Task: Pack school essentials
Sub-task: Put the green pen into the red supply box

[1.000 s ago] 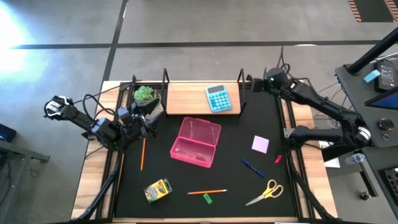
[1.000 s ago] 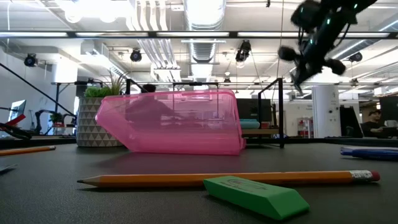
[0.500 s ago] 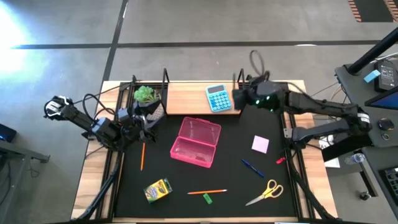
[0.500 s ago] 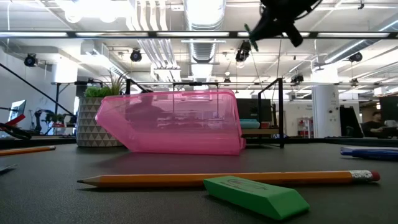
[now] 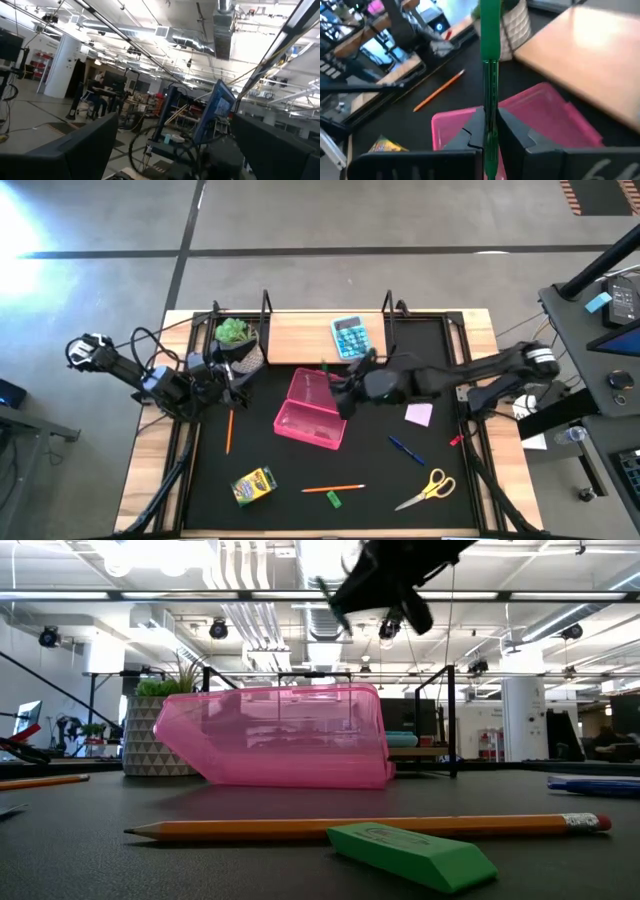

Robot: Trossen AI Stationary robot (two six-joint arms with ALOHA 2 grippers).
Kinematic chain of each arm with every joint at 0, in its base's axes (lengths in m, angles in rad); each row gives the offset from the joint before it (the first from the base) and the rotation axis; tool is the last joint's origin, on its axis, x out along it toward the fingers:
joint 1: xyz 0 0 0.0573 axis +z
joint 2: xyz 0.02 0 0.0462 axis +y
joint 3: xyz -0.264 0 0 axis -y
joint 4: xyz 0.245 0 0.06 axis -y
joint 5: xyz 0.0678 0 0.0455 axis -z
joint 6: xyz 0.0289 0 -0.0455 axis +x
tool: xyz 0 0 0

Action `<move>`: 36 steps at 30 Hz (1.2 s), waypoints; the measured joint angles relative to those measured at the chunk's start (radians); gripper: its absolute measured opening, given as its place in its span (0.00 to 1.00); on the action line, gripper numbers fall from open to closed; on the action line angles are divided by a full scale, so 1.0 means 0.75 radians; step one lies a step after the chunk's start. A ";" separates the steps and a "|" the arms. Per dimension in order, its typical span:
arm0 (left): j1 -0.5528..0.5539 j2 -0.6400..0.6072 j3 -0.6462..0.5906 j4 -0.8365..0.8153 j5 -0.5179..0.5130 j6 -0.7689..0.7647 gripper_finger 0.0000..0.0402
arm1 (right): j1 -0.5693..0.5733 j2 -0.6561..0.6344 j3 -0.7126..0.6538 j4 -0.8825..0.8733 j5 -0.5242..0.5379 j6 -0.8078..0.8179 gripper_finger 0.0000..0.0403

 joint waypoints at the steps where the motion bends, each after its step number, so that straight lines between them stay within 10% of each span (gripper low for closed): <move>1: 0.000 -0.007 0.000 -0.020 0.000 -0.001 0.93 | 0.010 0.042 0.014 -0.001 0.000 0.024 0.06; 14: -0.037 -0.069 0.000 -0.158 0.001 -0.106 0.93 | 0.043 0.405 0.172 -0.141 -0.290 0.114 0.06; 36: -0.090 0.125 0.000 -0.156 0.004 -0.561 0.93 | 0.082 0.448 0.241 -0.758 -0.329 0.023 0.06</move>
